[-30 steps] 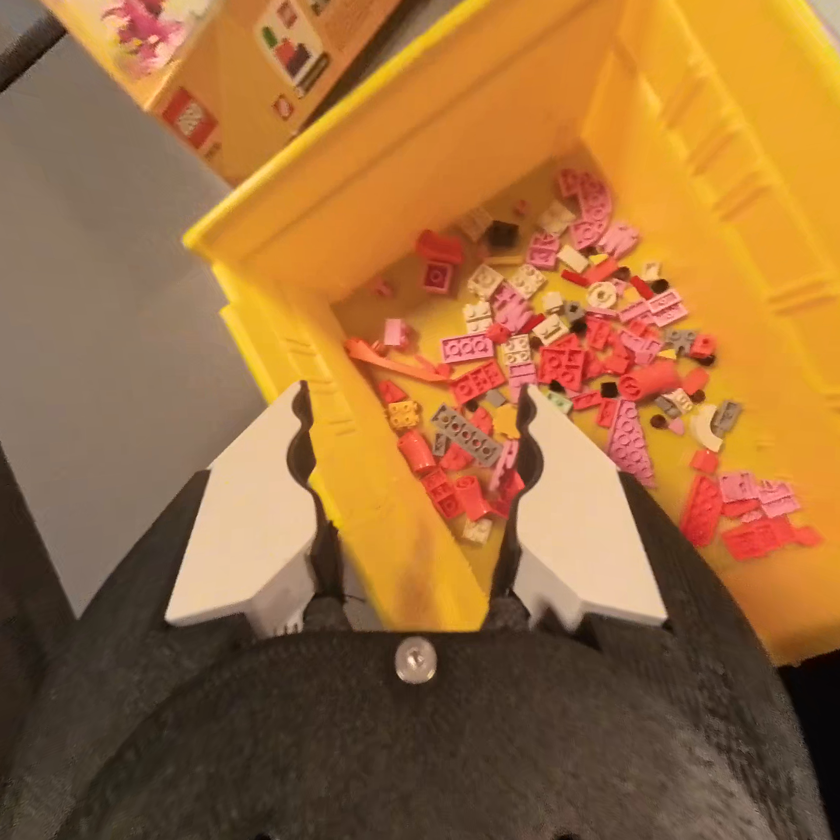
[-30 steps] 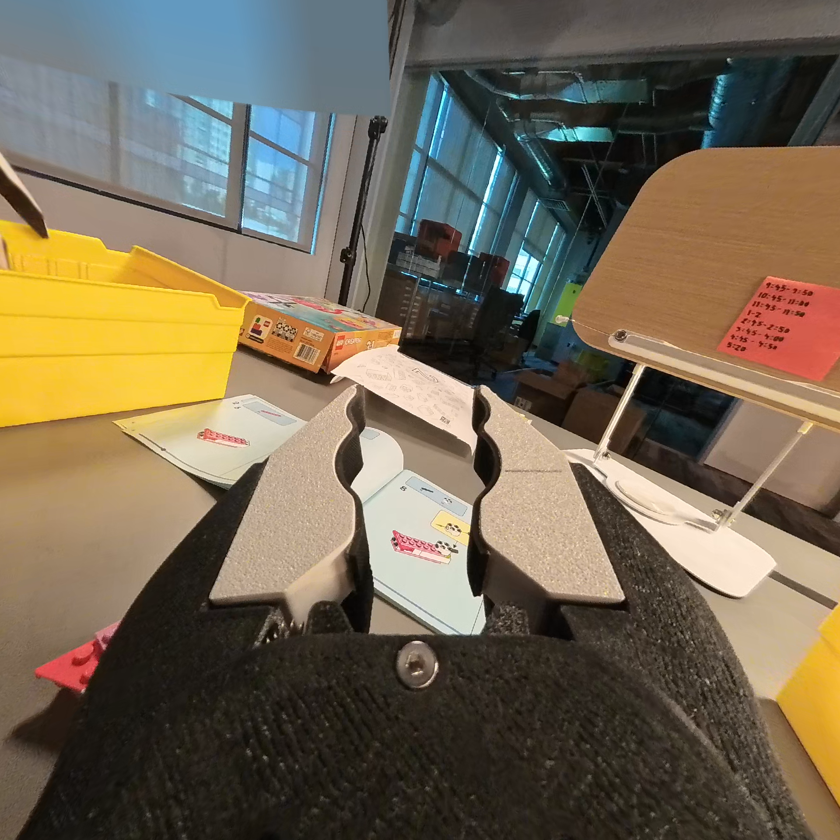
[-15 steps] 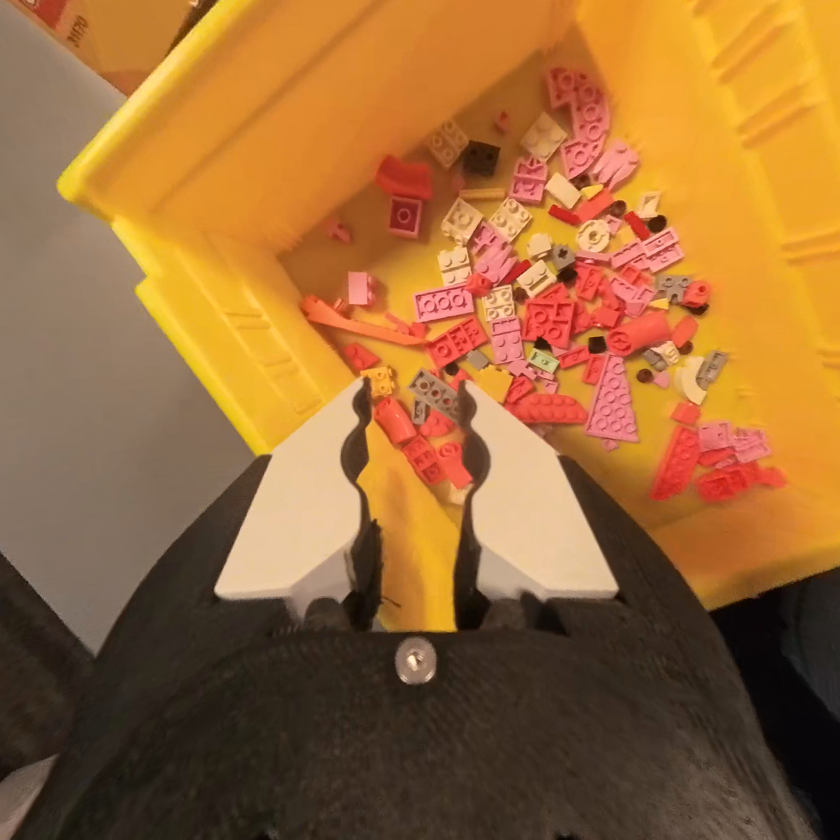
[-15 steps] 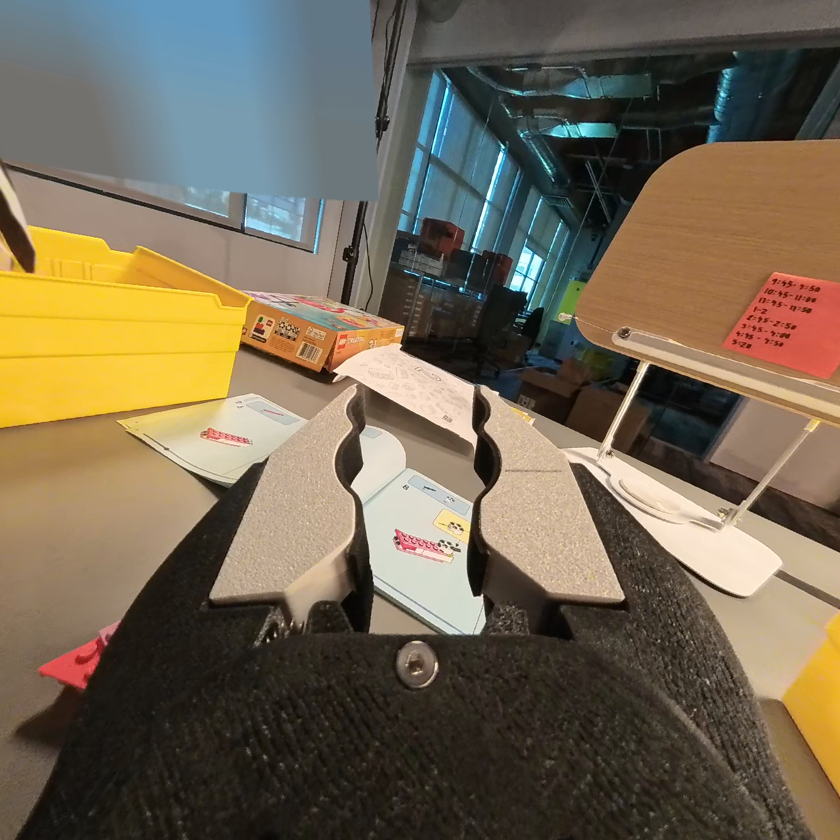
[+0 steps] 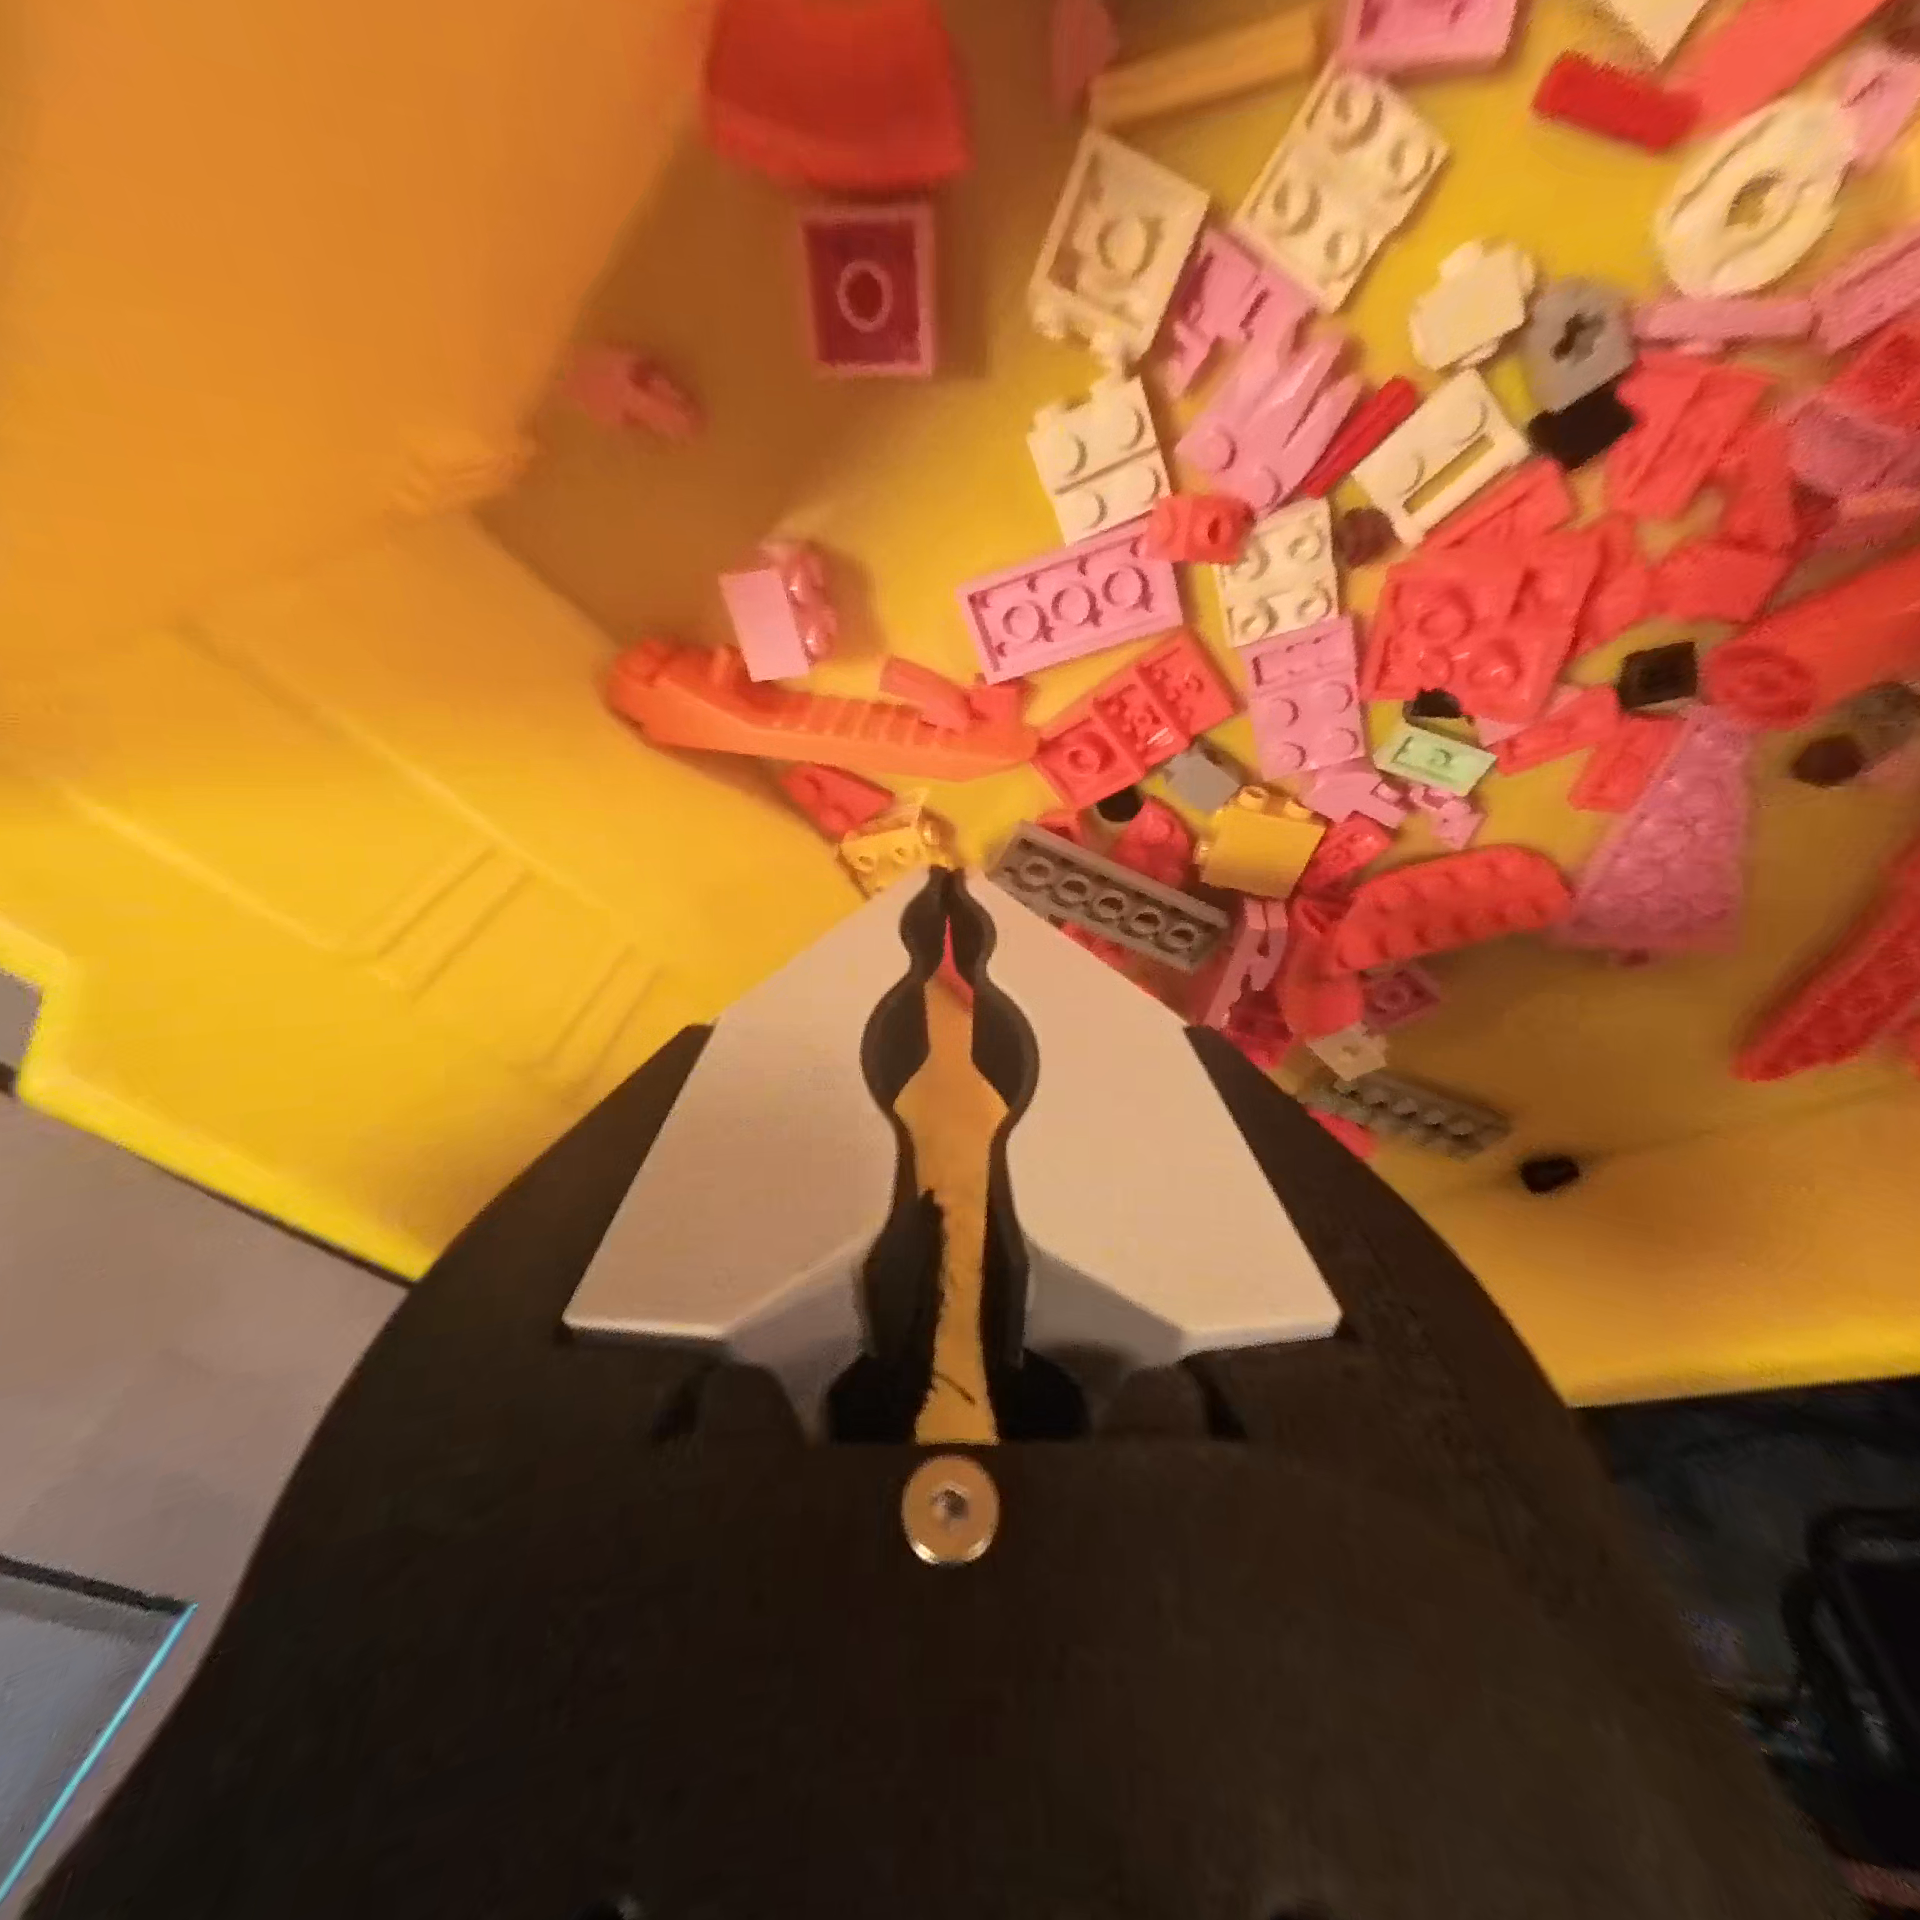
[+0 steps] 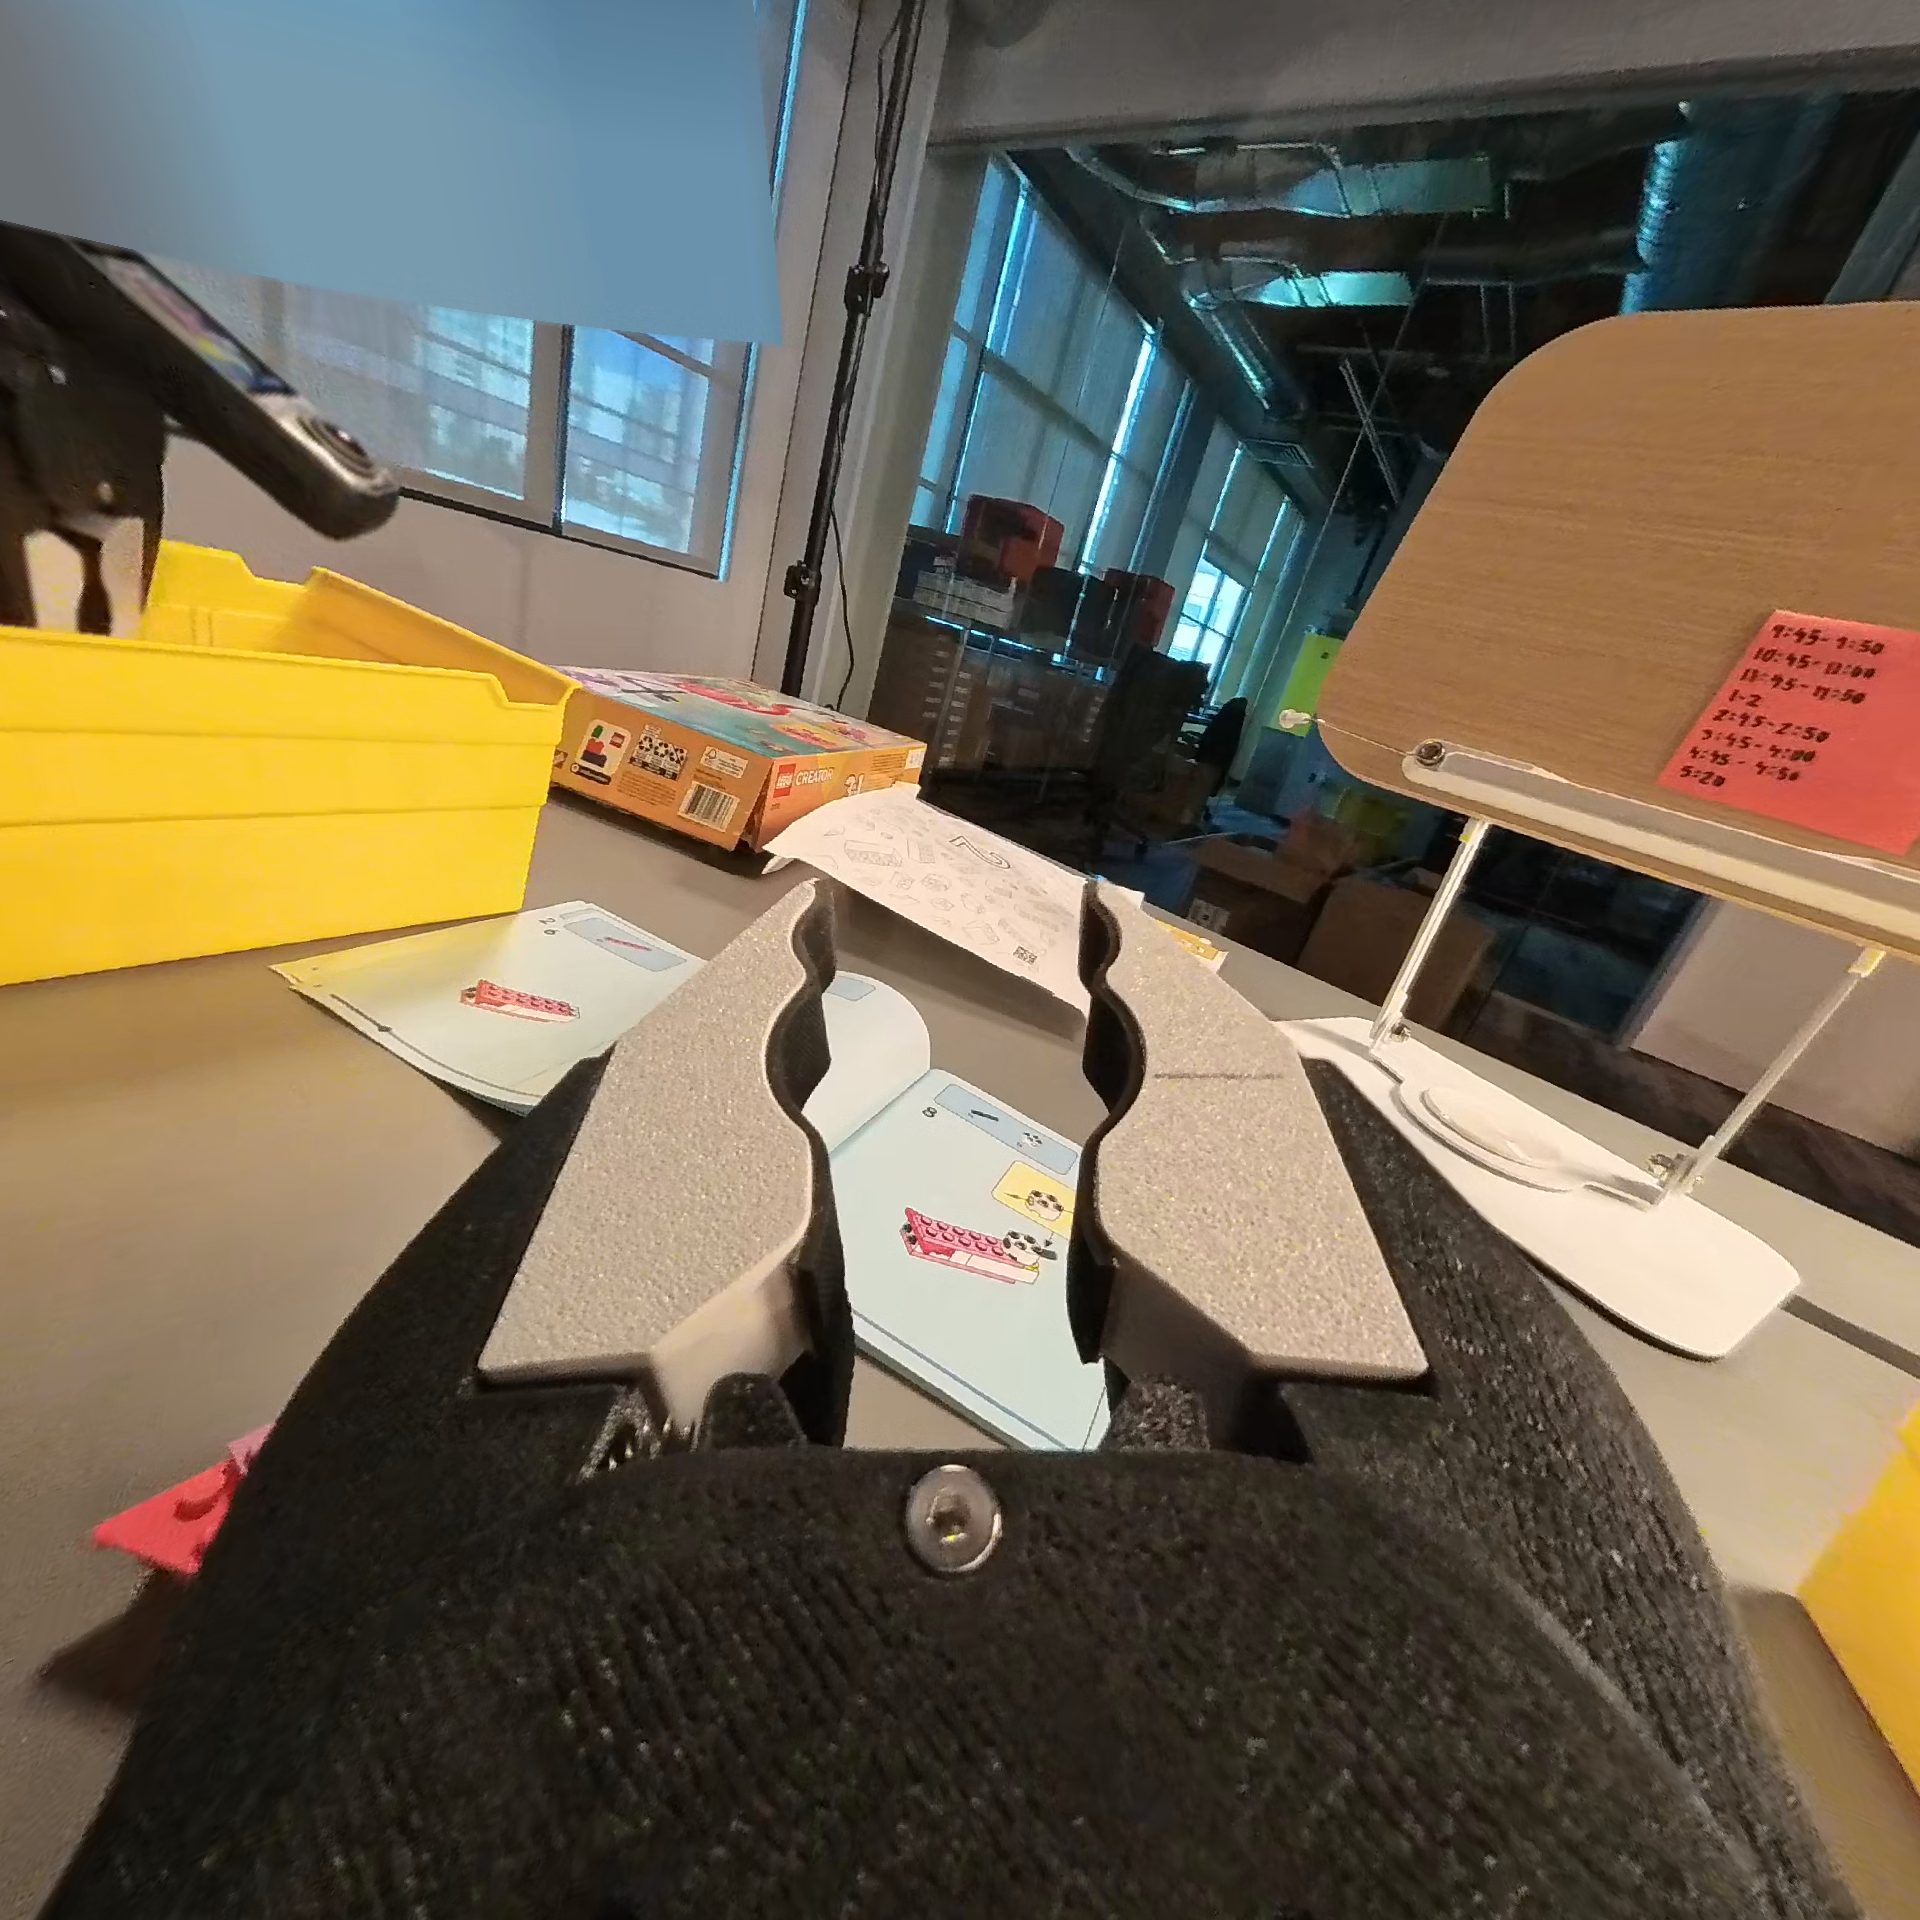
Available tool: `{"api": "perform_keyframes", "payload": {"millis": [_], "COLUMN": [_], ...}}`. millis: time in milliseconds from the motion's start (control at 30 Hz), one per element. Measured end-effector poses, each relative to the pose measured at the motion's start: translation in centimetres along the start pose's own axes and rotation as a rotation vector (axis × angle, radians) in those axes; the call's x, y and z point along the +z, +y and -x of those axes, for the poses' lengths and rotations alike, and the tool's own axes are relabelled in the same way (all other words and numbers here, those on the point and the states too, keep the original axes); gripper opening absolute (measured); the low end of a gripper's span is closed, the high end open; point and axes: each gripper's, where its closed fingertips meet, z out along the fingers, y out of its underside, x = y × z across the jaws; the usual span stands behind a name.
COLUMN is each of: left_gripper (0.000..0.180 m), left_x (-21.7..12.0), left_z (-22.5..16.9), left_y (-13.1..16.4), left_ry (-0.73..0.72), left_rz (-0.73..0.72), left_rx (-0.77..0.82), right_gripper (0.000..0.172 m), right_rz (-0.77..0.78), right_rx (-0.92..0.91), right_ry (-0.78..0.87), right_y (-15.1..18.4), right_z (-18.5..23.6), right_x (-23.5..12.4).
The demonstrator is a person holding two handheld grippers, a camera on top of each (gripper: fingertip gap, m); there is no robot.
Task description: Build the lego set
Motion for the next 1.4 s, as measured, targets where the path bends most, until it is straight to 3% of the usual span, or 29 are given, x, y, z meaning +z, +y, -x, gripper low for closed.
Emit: {"api": "perform_keyframes", "payload": {"millis": [167,300,500,800,900,1000,1067,1133,1233,1300,1400], "left_gripper": [0.000,0.000,0.000,0.000,0.000,0.000,0.000,0.000,0.000,0.000,0.000], "left_x": [0.0,-1.1,-2.0,-0.3,-0.4,-0.8,-0.7,-0.8,-1.6,-2.3,-1.6], "left_z": [-1.7,-5.5,-1.0,-2.8,-4.4,-8.2,-8.9,-8.0,-4.6,-3.8,-3.6], "left_y": [-0.3,-1.2,-5.1,-4.4,-3.6,-0.7,0.3,-0.7,-4.6,-6.4,-6.7], "left_ry": [0.103,0.385,0.120,0.152,0.250,0.471,0.485,0.429,0.296,0.265,0.193], "left_rz": [-0.015,-0.071,-0.273,-0.150,-0.121,0.020,0.056,-0.018,-0.267,-0.401,-0.421], "left_rx": [0.032,0.039,0.006,0.071,0.069,0.125,0.155,0.118,-0.018,-0.018,0.039], "right_gripper": [0.046,0.046,0.046,0.046,0.045,0.045,0.045,0.045,0.045,0.045,0.045], "right_rz": [0.000,0.000,0.002,0.004,0.004,0.005,0.003,0.002,0.003,0.004,0.004], "right_rx": [0.022,0.023,0.007,0.015,0.016,0.018,0.020,0.022,0.020,0.019,0.022], "right_ry": [0.000,-0.004,-0.013,-0.012,-0.012,-0.013,-0.013,-0.013,-0.014,-0.014,-0.012], "right_y": [0.1,0.1,0.1,0.1,0.2,0.2,0.1,0.1,0.1,0.1,0.1], "right_z": [-0.2,-0.1,0.3,0.2,0.2,0.3,0.2,0.2,0.3,0.3,0.2], "right_x": [0.1,0.1,0.3,0.3,0.4,0.4,0.4,0.4,0.4,0.4,0.4]}}
